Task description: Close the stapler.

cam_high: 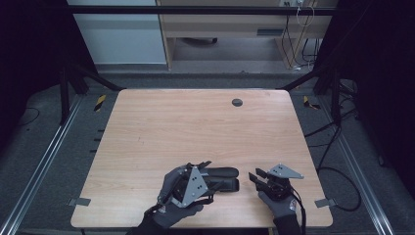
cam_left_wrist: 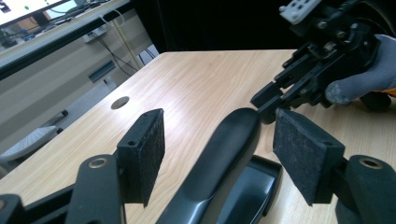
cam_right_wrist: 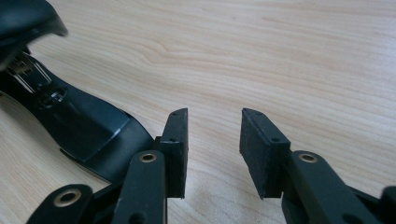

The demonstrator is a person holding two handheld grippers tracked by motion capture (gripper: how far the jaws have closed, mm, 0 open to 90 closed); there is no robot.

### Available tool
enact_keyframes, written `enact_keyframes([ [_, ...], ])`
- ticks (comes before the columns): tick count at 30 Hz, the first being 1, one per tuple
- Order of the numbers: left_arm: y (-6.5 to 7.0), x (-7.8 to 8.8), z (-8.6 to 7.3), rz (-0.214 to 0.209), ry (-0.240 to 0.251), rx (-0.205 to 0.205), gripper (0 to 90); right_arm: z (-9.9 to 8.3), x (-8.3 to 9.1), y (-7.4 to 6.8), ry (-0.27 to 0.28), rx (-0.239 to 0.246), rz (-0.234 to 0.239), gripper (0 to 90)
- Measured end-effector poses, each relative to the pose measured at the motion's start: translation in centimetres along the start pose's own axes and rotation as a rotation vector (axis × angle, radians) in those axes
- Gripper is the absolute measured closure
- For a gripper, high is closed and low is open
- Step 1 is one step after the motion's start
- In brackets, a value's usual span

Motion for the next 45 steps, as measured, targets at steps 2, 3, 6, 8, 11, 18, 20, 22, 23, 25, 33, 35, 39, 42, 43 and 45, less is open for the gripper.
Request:
enact_keyframes([
  [2, -0.8, 0.5, -0.2, 0.017, 0.001, 0.011, 34.2, 0.2, 0.2, -0.1, 0.008, 0.003, 0.004, 64.9],
  [3, -1.0, 0.7, -0.3, 0.022, -0.001, 0.017, 34.3, 0.3, 0.3, -0.2, 0.012, 0.004, 0.007, 65.7],
  [6, -2.4, 1.6, -0.8, 0.054, -0.006, 0.035, 34.6, 0.7, 0.6, -0.5, 0.027, 0.008, 0.01, 72.7],
  [8, -3.1, 2.0, -1.2, 0.071, -0.01, 0.055, 34.9, 1.1, 0.8, -0.7, 0.036, 0.013, 0.014, 77.9],
  [11, -4.6, 2.8, -1.9, 0.102, -0.019, 0.09, 35.3, 1.5, 1.1, -1.0, 0.049, 0.015, 0.022, 86.7],
  [18, -6.8, 4.0, -3.8, 0.172, -0.051, 0.125, 35.8, 2.3, 1.3, -1.4, 0.054, 0.017, 0.05, 90.0],
  [20, -7.5, 4.4, -4.5, 0.194, -0.067, 0.136, 35.8, 2.6, 1.3, -1.5, 0.06, 0.015, 0.054, 90.0],
  [22, -7.9, 4.6, -5.3, 0.21, -0.082, 0.145, 35.9, 2.9, 1.4, -1.8, 0.064, 0.017, 0.059, 90.0],
  [23, -8.2, 4.8, -5.8, 0.224, -0.093, 0.159, 35.9, 3.1, 1.5, -1.9, 0.064, 0.018, 0.062, 90.0],
  [25, -8.7, 5.1, -6.6, 0.242, -0.111, 0.172, 35.9, 3.5, 1.5, -2.2, 0.072, 0.02, 0.073, 90.0],
  [33, -10.1, 6.0, -9.8, 0.306, -0.169, 0.218, 35.8, 5.4, 1.5, -3.8, 0.089, 0.038, 0.105, 90.0],
  [35, -10.3, 6.2, -10.7, 0.32, -0.193, 0.243, 35.7, 5.7, 1.4, -4.1, 0.092, 0.045, 0.115, 90.0],
  [39, -10.8, 6.4, -12.3, 0.34, -0.218, 0.27, 35.5, 6.3, 1.2, -4.8, 0.097, 0.049, 0.14, 90.0],
  [42, -11.0, 6.6, -13.4, 0.35, -0.243, 0.283, 35.4, 6.5, 1.1, -5.5, 0.09, 0.064, 0.168, 90.0],
  [43, -11.1, 6.6, -13.8, 0.354, -0.252, 0.286, 35.3, 6.5, 1.1, -5.7, 0.088, 0.067, 0.175, 90.0],
  [45, -11.3, 6.7, -14.5, 0.364, -0.268, 0.297, 35.3, 6.5, 1.0, -6.1, 0.079, 0.071, 0.191, 90.0],
])
Point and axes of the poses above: each handheld gripper's, and its own axes: x roughly backward along the jaws, z roughly out of its top, y roughly to its right, the point moved 4 cm from there along -x, roughly forward along the jaws, and after that the axes turned 9 degrees about z, right-handed, at the moved point
